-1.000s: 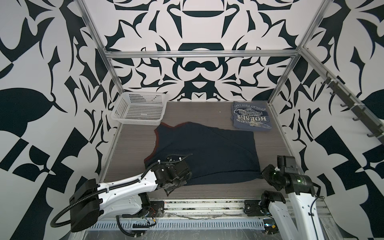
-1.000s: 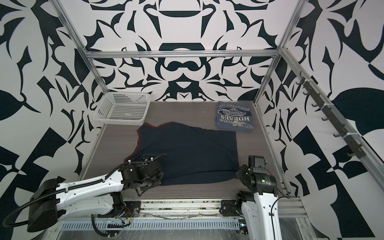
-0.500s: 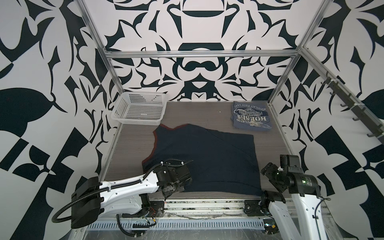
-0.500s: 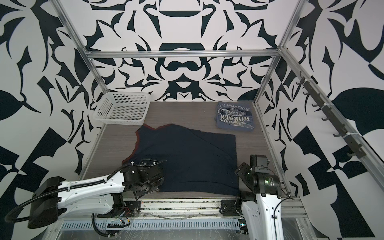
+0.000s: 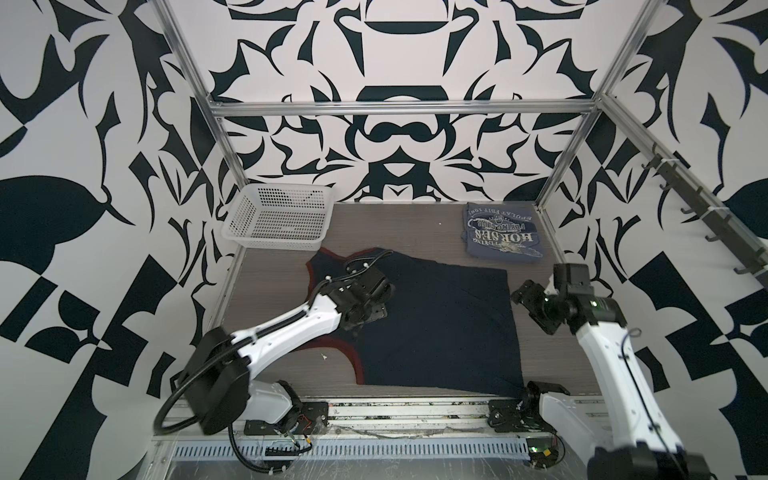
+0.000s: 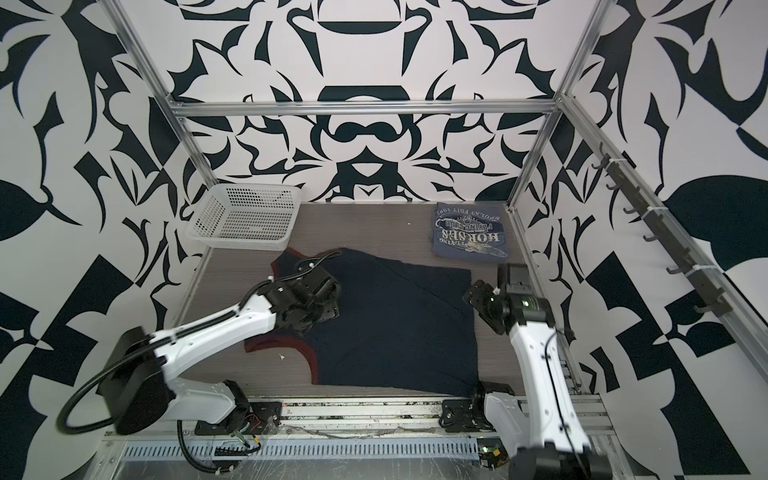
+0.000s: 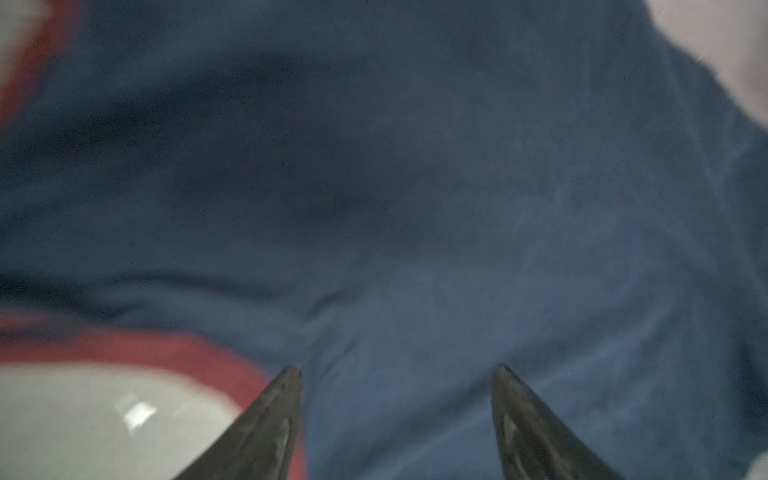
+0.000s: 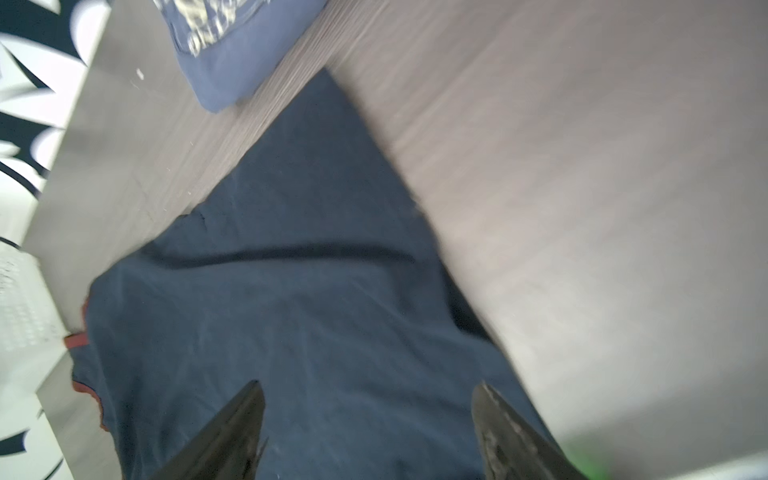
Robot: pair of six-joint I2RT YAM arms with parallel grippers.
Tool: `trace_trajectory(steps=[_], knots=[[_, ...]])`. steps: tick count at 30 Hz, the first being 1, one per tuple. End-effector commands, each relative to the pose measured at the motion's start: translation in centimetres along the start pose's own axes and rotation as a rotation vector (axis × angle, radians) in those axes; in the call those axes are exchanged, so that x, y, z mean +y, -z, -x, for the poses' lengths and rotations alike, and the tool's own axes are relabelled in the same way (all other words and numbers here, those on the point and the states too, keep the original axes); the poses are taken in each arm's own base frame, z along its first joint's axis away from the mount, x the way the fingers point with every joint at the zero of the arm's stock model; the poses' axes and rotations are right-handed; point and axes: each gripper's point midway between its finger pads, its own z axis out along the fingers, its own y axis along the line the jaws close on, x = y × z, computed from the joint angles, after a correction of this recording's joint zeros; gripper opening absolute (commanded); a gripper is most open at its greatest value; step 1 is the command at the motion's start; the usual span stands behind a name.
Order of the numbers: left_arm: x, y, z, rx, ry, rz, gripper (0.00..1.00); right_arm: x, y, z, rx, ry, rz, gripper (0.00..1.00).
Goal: Fold and stack the tank tops
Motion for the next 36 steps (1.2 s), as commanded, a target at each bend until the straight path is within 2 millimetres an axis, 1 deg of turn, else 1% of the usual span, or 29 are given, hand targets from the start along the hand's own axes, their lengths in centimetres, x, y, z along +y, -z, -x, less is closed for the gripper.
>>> trace_trajectory(steps=[1,3,6,9,12,15,16,20,23,24,25,28,33,36], knots=[[-2.0,-1.9,0.2,0.035,-0.072,-0.05,0.77,6.2,-2.8,3.8,-0.054,0.144,0.133,0.82],[-1.9,-3.3,-0.2,0.06,-0.058,-0.058,0.78,8.4,-5.1,4.5,-0.014,0.174,0.176,0.82],[-0.9,-5.1,-1.4,0.101,-0.043,-0.035,0.79,9.8,-8.6,6.0,0.019,0.182,0.16,0.82],[0.6,-6.6,-3.0,0.148,-0.031,0.003,0.82,10.4,-11.9,6.9,0.058,0.18,0.14,0.82],[2.2,-7.6,-4.9,0.188,-0.011,0.025,0.83,10.3,-15.0,7.2,0.101,0.173,0.113,0.81],[4.1,-7.9,-6.8,0.221,0.006,0.061,0.83,10.1,-17.1,7.4,0.121,0.16,0.099,0.8],[4.8,-7.8,-7.3,0.225,0.008,0.074,0.84,9.8,-17.7,7.5,0.123,0.15,0.084,0.79],[7.3,-7.3,-9.5,0.251,0.034,0.125,0.84,7.6,-19.3,7.8,0.135,0.104,-0.008,0.79],[9.5,-6.6,-11.1,0.249,0.057,0.163,0.84,5.4,-19.7,8.4,0.123,0.052,-0.063,0.79],[10.2,-6.3,-11.5,0.248,0.066,0.173,0.84,5.0,-19.7,8.6,0.118,0.04,-0.069,0.79],[10.9,-6.1,-12.0,0.25,0.077,0.177,0.89,4.8,-19.8,8.8,0.115,0.032,-0.07,0.79],[12.3,-5.6,-13.5,0.257,0.098,0.184,0.89,5.1,-20.0,9.2,0.108,0.04,-0.052,0.78],[12.5,-4.3,-15.1,0.24,0.064,0.191,0.9,6.7,-20.2,9.8,0.089,0.077,-0.025,0.77],[12.8,-3.6,-15.7,0.227,0.046,0.207,0.9,8.0,-20.7,9.6,0.103,0.109,0.003,0.74]])
